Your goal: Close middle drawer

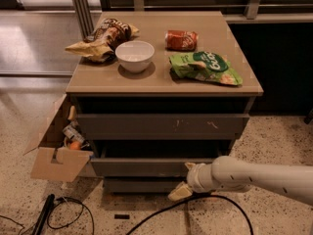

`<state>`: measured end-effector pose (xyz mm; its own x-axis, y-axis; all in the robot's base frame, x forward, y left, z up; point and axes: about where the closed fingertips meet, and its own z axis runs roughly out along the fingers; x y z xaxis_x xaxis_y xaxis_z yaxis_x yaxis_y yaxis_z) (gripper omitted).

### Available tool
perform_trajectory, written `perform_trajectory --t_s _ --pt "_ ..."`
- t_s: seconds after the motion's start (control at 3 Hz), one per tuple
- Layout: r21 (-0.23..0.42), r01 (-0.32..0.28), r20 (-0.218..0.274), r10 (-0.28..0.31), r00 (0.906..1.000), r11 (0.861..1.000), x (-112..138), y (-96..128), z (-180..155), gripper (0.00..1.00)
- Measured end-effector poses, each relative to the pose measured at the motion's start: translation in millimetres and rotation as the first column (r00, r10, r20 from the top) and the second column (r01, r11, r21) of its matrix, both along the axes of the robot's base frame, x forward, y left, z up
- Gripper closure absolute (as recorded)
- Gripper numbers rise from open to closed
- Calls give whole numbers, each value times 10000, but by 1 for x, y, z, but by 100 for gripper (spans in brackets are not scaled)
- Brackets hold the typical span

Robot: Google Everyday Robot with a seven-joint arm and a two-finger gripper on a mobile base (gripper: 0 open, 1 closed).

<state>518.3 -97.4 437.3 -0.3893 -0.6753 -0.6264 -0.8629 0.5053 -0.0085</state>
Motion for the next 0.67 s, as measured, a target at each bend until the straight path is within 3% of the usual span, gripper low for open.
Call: perform_trajectory --t_s 0.33,0.67 --pt "65 -27 -42 27 10000 10000 -2 3 2 0" --pt "178 -496 179 493 9986 9986 35 33 -9 0"
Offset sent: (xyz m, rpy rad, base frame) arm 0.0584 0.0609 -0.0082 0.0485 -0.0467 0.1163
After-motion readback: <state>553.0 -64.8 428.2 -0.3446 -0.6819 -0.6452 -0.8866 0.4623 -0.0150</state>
